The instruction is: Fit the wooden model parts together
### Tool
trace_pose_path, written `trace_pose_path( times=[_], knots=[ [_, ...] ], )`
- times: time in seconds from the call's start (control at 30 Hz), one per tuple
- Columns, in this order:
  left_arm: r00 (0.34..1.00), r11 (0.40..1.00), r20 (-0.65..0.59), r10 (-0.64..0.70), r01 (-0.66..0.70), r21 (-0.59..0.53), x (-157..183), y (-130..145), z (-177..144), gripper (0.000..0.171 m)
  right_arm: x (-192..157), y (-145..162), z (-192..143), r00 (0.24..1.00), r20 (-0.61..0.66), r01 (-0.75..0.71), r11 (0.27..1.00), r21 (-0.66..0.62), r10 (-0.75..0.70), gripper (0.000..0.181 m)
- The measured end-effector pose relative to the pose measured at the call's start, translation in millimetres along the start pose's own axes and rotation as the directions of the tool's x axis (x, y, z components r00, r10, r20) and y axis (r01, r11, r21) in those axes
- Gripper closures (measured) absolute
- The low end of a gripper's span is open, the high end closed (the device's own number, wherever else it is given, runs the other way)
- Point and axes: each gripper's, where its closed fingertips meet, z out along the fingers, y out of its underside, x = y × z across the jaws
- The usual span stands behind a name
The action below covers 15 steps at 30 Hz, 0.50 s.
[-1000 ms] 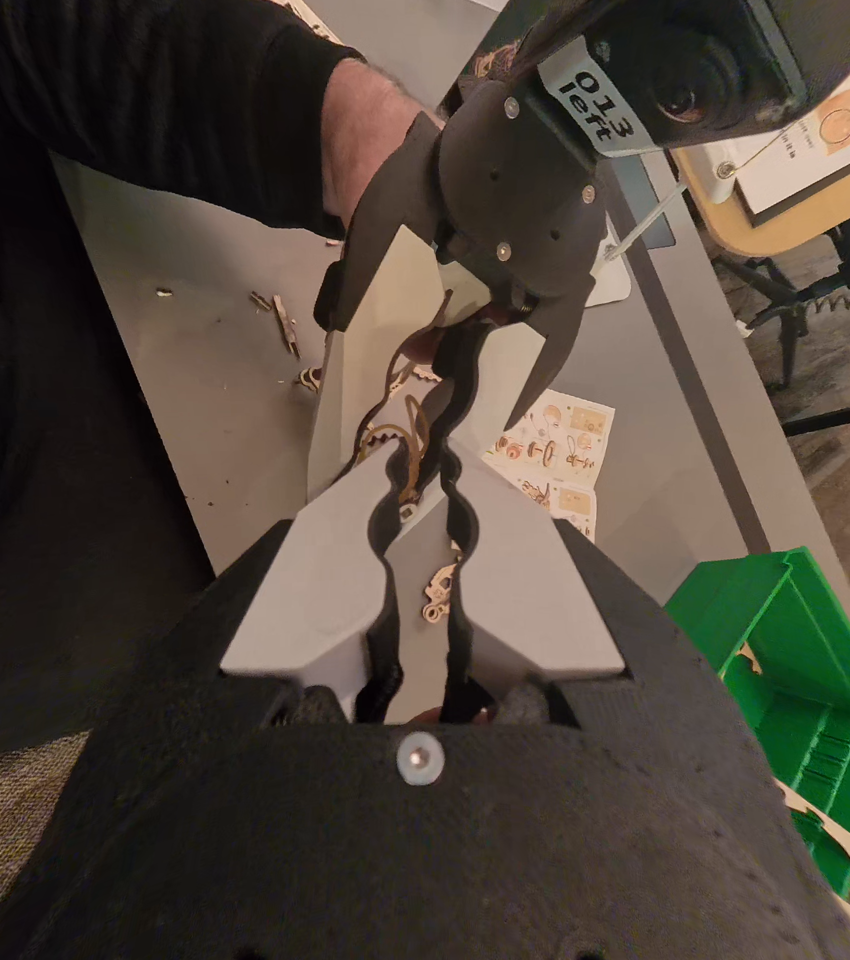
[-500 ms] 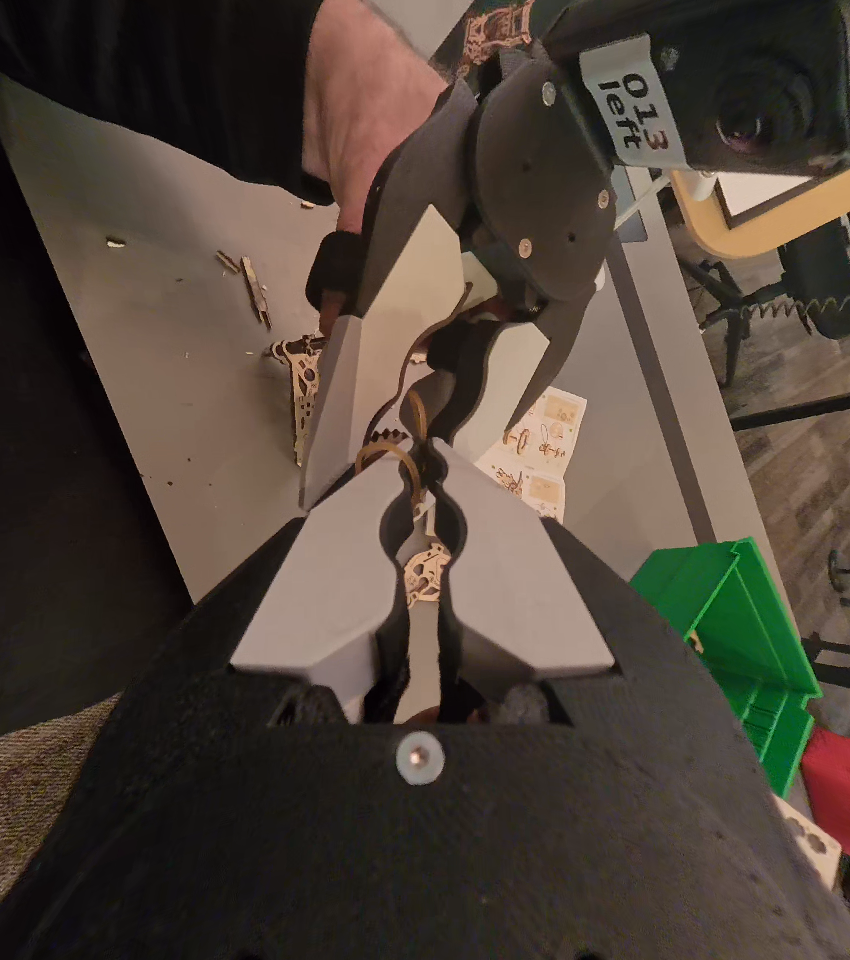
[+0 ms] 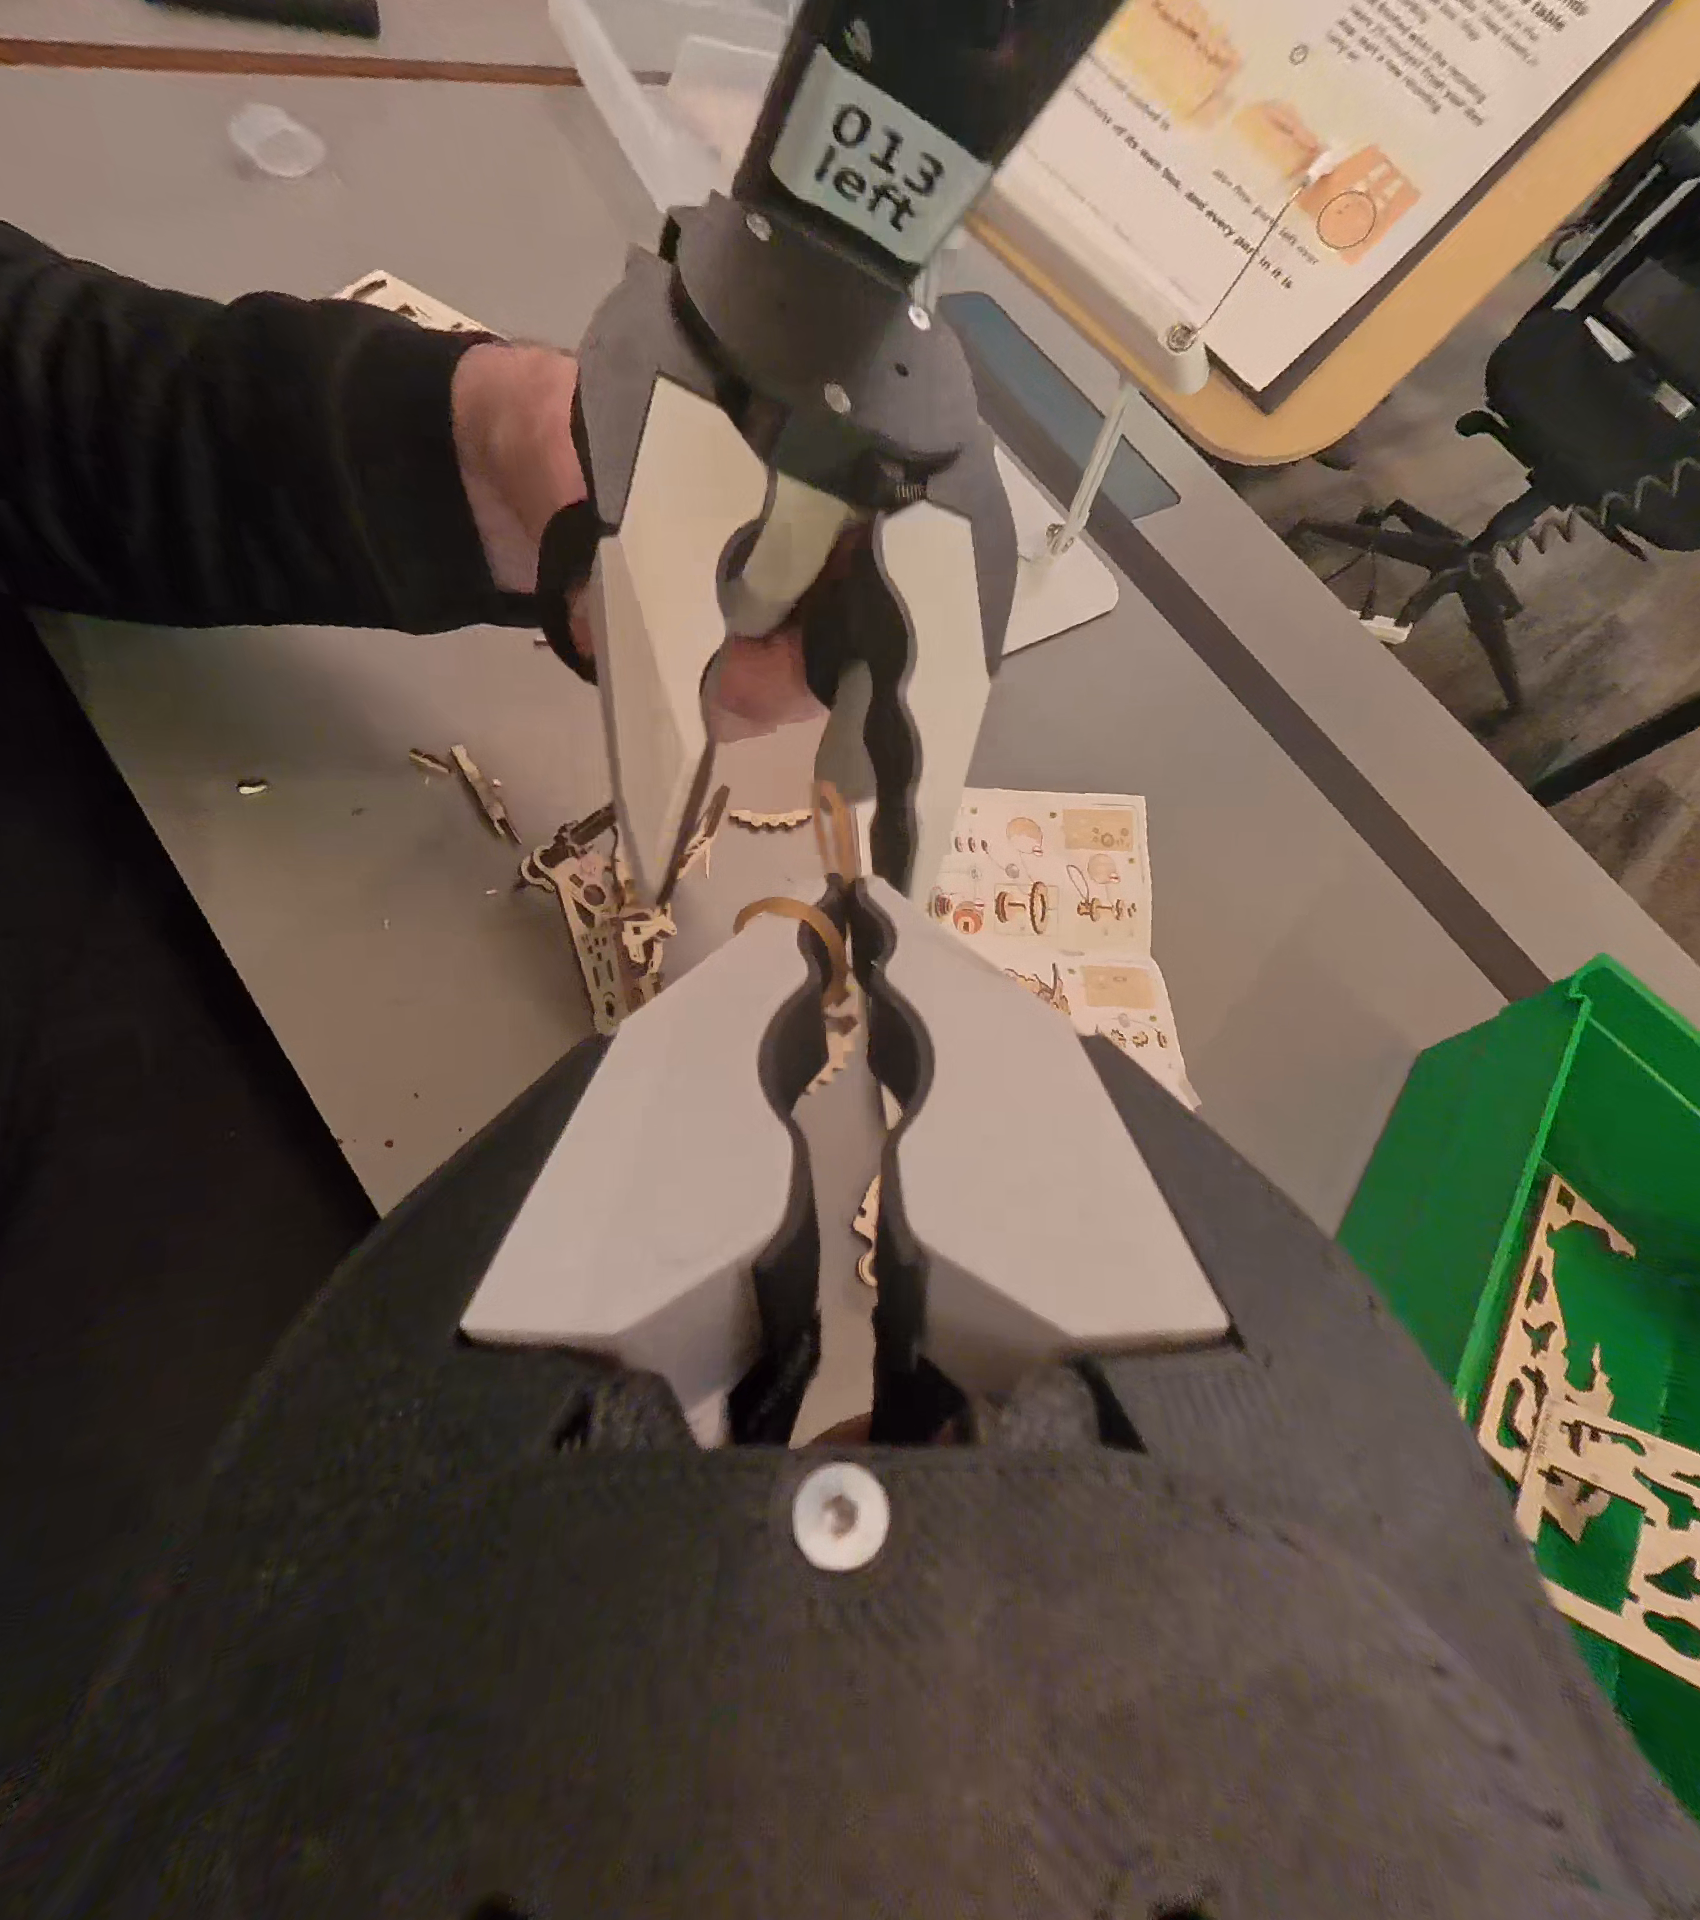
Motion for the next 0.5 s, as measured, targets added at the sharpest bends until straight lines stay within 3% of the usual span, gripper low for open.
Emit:
trace_pose_path(
  times=[0.13,0.27,0.43,0.5],
  knots=[
    [0.994,0.997,0.073,0.081,-0.082,0.01,-5.2,-4.8,-5.2,0.16,-1.5,-3.5,-2.1,0.999,0.024,-0.023,0.999,0.036,0.022,0.181],
    [0.995,0.996,0.058,0.078,-0.08,0.029,-3.4,-7.1,-7.8,0.17,-2.4,-6.8,-3.6,0.999,0.035,-0.032,0.998,0.054,0.03,0.181],
    [0.998,0.999,0.053,0.033,-0.035,0.034,-5.6,-6.9,-8.6,0.171,3.9,-4.9,-5.0,0.996,0.026,-0.085,0.995,0.05,0.084,0.18],
    [0.998,1.0,0.055,0.003,-0.005,0.03,-8.0,-5.6,-8.7,0.171,6.9,-1.0,-3.9,0.996,0.005,-0.092,0.995,0.026,0.092,0.171]
  ],
)
